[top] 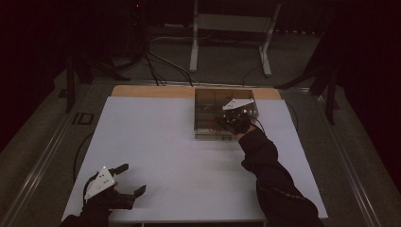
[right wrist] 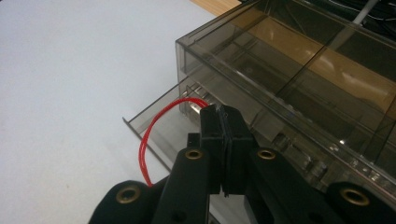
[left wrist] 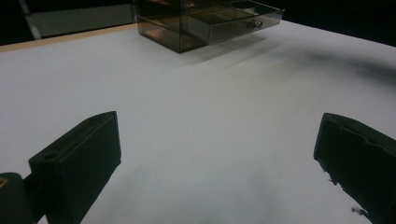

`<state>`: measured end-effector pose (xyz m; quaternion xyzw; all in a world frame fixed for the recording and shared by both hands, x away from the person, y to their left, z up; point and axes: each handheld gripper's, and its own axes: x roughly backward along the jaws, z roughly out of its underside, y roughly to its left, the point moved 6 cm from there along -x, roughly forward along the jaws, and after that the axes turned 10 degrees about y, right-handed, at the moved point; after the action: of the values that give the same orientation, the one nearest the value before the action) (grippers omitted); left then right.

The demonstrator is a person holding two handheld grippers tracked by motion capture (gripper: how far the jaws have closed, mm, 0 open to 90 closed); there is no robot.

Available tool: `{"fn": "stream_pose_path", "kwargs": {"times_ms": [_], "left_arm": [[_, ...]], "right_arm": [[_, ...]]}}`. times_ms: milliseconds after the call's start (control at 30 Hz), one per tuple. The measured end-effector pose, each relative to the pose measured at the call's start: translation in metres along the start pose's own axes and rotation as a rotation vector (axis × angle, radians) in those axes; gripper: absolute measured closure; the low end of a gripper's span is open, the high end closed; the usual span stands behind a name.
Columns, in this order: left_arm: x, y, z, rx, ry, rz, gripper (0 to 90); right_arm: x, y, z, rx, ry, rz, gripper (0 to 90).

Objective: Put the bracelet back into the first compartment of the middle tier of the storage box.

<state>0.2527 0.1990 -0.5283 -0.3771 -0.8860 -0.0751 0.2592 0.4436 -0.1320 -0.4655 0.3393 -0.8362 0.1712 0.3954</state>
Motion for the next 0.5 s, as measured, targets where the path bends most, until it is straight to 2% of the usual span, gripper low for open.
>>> {"fn": "stream_pose_path", "kwargs": {"times_ms": [500], "left_arm": [[0.000,0.000,0.000,0.000,0.004,-0.002,2.2]], "right_arm": [[-0.014,-0.004,-0.004,-0.010,-0.006,0.006,89.9]]}}
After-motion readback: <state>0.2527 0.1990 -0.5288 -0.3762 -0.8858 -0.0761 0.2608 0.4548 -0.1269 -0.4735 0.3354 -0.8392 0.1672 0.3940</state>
